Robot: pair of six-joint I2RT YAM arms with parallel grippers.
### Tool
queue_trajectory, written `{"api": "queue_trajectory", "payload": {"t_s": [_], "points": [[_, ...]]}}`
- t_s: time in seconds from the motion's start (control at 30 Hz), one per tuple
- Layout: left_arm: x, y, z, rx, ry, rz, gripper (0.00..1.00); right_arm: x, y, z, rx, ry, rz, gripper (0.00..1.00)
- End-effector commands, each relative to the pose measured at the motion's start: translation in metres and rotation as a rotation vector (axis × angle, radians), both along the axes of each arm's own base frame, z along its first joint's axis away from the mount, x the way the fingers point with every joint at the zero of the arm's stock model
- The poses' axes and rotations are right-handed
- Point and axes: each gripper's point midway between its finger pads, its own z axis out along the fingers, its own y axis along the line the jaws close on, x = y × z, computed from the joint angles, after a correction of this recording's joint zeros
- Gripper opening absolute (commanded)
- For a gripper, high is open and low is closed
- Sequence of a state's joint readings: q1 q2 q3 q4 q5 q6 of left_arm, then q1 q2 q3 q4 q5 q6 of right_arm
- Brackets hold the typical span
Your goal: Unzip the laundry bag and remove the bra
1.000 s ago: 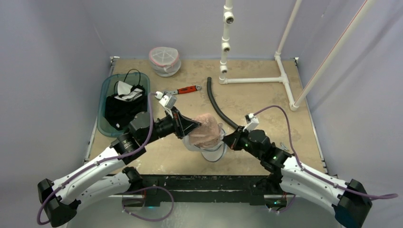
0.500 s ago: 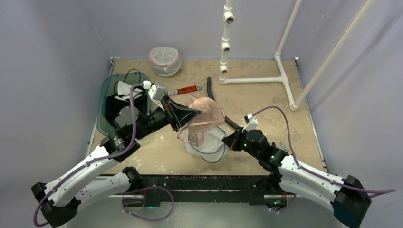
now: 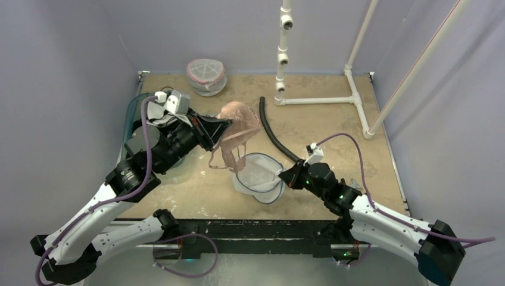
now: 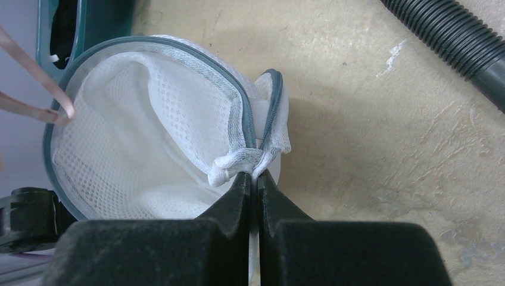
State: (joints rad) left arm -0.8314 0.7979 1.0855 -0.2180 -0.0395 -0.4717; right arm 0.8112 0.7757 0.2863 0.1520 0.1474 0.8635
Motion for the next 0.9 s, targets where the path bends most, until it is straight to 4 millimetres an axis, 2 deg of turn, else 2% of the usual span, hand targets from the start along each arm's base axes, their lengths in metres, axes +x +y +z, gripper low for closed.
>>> {"api": "queue_trajectory", "payload": {"t_s": [0.0, 0.3, 0.47, 0.7, 0.87], "points": [[0.016, 0.024, 0.018, 0.047, -0.024, 0.147, 0.00, 0.006, -0.004, 0.004, 0.000, -0.033, -0.027, 0.00], [0.058, 0.065, -0.007, 0.188, 0.100, 0.493, 0.00, 0.005, -0.003, 0.002, -0.001, -0.037, -0.018, 0.00], [0.078, 0.084, -0.014, 0.272, 0.142, 0.663, 0.00, 0.003, -0.004, 0.002, 0.003, -0.042, -0.015, 0.00], [0.109, 0.118, 0.008, 0.324, 0.156, 0.827, 0.00, 0.001, -0.003, 0.002, 0.007, -0.049, 0.002, 0.00], [0.132, 0.146, 0.004, 0.361, 0.195, 0.928, 0.00, 0.001, 0.000, 0.004, 0.017, -0.059, 0.018, 0.00]]}}
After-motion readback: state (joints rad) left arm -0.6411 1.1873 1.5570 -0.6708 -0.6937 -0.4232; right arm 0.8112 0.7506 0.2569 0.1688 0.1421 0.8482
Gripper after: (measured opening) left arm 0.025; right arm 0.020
